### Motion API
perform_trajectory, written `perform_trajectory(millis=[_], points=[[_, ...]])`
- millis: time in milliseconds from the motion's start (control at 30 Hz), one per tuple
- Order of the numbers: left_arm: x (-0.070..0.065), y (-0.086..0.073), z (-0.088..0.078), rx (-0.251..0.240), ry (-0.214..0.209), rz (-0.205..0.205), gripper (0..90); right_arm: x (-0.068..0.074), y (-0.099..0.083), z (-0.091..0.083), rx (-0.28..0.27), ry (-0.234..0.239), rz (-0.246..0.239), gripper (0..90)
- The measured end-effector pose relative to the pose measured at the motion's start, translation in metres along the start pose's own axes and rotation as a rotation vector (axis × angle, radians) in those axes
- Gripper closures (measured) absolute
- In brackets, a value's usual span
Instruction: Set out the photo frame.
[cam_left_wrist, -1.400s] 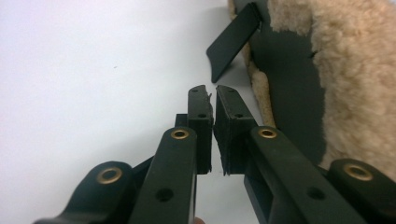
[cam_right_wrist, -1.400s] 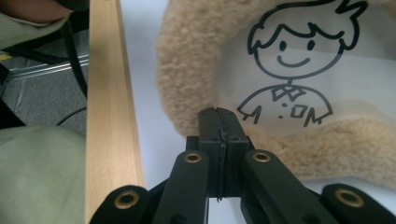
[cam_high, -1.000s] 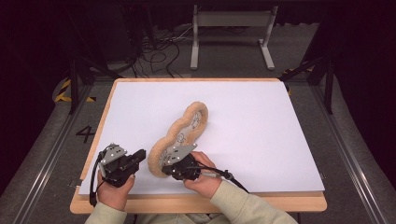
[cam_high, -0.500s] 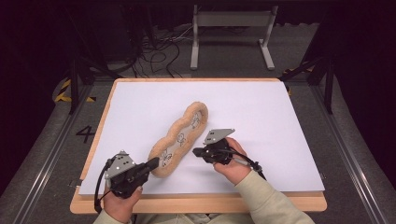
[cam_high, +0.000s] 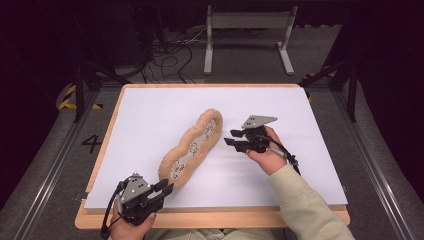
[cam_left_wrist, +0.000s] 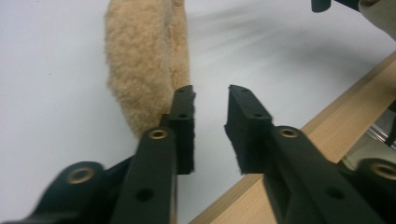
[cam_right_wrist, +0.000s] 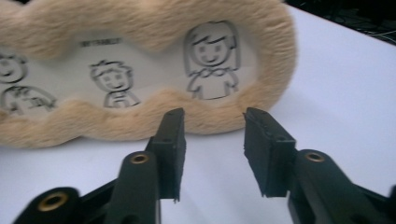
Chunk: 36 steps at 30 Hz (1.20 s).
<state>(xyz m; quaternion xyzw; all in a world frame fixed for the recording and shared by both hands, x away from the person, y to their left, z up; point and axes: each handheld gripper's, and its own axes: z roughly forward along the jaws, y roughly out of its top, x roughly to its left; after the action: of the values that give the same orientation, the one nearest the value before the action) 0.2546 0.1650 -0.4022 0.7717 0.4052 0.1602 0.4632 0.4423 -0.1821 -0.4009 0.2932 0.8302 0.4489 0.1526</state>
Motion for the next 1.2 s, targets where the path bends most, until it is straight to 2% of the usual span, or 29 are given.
perform_trajectory(millis=[67, 133, 233, 300, 400, 500, 533, 600, 633, 733, 900, 1033, 1100, 1133, 1200], points=[[0.0, -0.002, -0.001, 0.001, -0.001, -0.015, 61.4, -0.009, 0.004, 0.004, -0.003, -0.013, -0.006, 52.7], [0.002, -0.004, -0.001, 0.012, 0.032, -0.026, 58.9, -0.014, 0.007, 0.008, -0.002, -0.016, -0.012, 49.5], [0.008, -0.006, -0.002, 0.013, 0.073, -0.07, 53.3, -0.028, 0.016, 0.025, 0.014, -0.013, -0.024, 43.9], [0.011, -0.007, -0.001, 0.02, 0.091, -0.083, 50.1, -0.034, 0.02, 0.034, 0.017, -0.015, -0.037, 42.0], [0.014, -0.009, 0.004, 0.045, 0.098, -0.092, 44.8, -0.038, 0.023, 0.042, 0.027, -0.009, -0.047, 41.3], [0.019, -0.012, 0.016, 0.092, 0.106, -0.103, 43.1, -0.046, 0.028, 0.059, 0.061, 0.006, -0.067, 42.6], [0.023, -0.013, 0.023, 0.105, 0.099, -0.122, 43.1, -0.047, 0.029, 0.062, 0.064, 0.013, -0.071, 43.2], [0.025, -0.012, 0.029, 0.11, 0.086, -0.136, 43.3, -0.048, 0.03, 0.066, 0.072, 0.029, -0.072, 43.5], [0.026, -0.011, 0.032, 0.111, 0.077, -0.142, 43.7, -0.048, 0.031, 0.068, 0.076, 0.033, -0.089, 43.7], [0.025, -0.011, 0.039, 0.124, 0.075, -0.123, 45.6, -0.048, 0.035, 0.074, 0.092, 0.046, -0.121, 42.1], [0.025, -0.01, 0.045, 0.132, 0.049, -0.117, 53.0, -0.053, 0.037, 0.078, 0.092, 0.071, -0.129, 40.1], [0.024, -0.008, 0.051, 0.135, 0.038, -0.115, 58.9, -0.053, 0.039, 0.084, 0.117, 0.118, -0.165, 38.0], [0.024, -0.007, 0.051, 0.135, 0.036, -0.11, 60.5, -0.053, 0.039, 0.084, 0.115, 0.119, -0.165, 38.3], [0.024, -0.006, 0.051, 0.134, 0.027, -0.111, 62.8, -0.054, 0.039, 0.084, 0.116, 0.136, -0.154, 42.0], [0.025, -0.006, 0.051, 0.137, 0.006, -0.123, 64.6, -0.054, 0.038, 0.084, 0.117, 0.14, -0.142, 44.6]])
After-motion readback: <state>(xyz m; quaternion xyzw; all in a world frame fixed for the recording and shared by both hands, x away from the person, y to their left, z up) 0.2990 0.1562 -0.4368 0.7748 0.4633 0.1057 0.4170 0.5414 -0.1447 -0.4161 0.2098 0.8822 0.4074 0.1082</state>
